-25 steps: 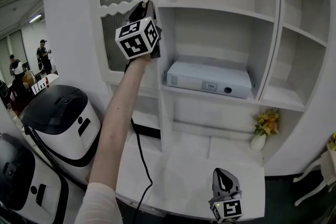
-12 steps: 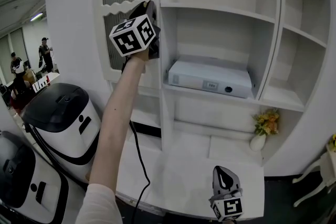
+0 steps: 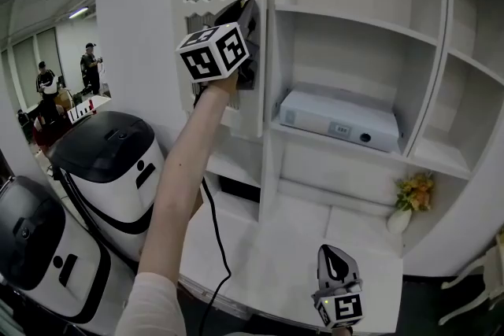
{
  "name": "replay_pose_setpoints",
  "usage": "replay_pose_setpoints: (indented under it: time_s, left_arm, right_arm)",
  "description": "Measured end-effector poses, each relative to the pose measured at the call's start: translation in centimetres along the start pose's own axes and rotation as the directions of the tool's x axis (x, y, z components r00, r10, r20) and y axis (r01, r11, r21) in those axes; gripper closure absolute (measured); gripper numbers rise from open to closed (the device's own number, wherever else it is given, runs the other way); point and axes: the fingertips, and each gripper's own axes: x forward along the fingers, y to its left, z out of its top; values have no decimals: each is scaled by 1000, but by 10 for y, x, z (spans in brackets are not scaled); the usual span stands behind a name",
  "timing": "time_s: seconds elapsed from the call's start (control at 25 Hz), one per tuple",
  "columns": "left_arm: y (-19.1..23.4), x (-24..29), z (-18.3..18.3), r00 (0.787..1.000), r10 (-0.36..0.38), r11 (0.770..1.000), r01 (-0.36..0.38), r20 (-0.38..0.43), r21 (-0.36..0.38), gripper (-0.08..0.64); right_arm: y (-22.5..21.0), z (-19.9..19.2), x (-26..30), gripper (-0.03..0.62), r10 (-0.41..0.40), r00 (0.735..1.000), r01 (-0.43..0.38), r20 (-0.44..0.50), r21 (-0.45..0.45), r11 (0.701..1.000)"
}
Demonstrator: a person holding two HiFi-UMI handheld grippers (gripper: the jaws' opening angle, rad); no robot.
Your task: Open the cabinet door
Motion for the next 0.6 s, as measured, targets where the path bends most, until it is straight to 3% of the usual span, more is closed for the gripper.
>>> replay_pose_setpoints:
  time_s: [0.24,0.6]
  left_arm:
    - [0,-16,12,999,-36,999,36,9,36,474]
    - [4,-34,25,991,-129,990,131,29,-45,485]
  right_arm:
    - [25,1,3,592,24,999,-25,-28,-57,998]
    - [57,4,11,592,-17,1000,15,-27,-51,999]
